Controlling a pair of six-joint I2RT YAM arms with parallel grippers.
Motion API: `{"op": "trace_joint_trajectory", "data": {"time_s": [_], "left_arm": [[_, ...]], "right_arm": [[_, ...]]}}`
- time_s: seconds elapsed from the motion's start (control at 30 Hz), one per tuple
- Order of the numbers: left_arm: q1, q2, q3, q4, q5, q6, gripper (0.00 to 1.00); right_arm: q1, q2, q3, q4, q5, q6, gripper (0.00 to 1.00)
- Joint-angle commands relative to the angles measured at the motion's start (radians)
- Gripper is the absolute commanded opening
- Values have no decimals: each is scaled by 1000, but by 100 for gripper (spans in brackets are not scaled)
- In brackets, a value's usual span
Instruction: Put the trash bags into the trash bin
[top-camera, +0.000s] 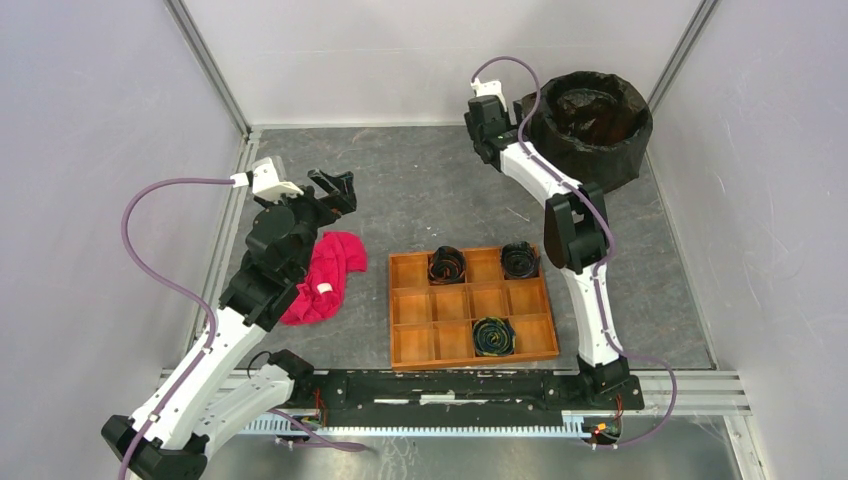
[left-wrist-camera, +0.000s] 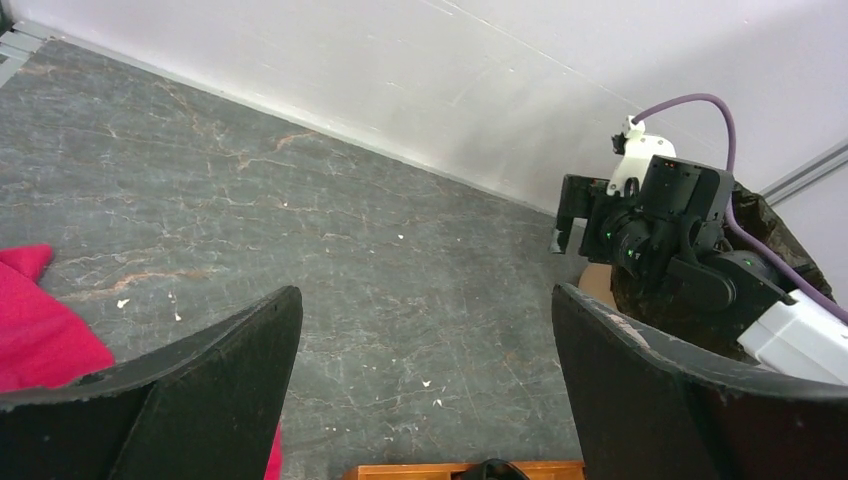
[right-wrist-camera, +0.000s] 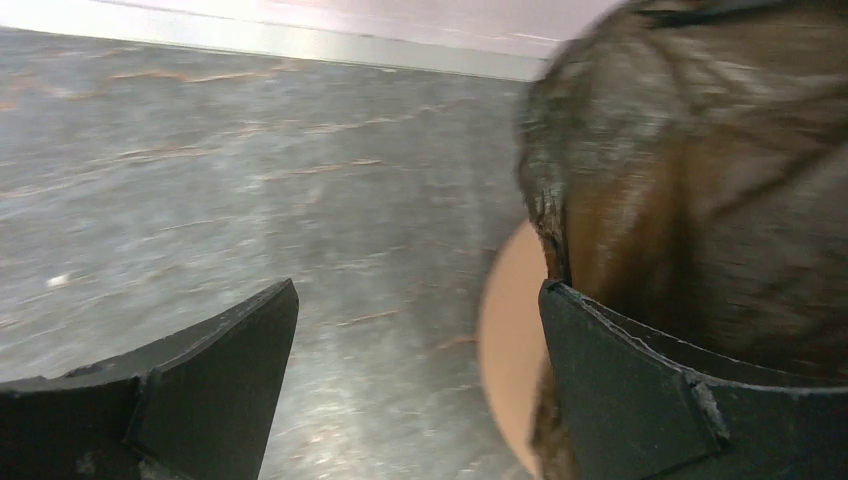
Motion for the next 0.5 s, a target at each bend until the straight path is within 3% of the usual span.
{"op": "trace_joint_trajectory", "data": {"time_s": [0.0, 0.23, 0.47], "left_arm": [[4, -13, -3, 43, 12, -44, 100], [6, -3, -6, 47, 9, -41, 100], [7, 29, 8, 34, 1, -28, 100]], "right_arm": [[-32, -38, -33, -1, 221, -104, 98], [-72, -178, -325, 38, 299, -110, 98], [-73, -284, -389, -34, 254, -87, 98]]}}
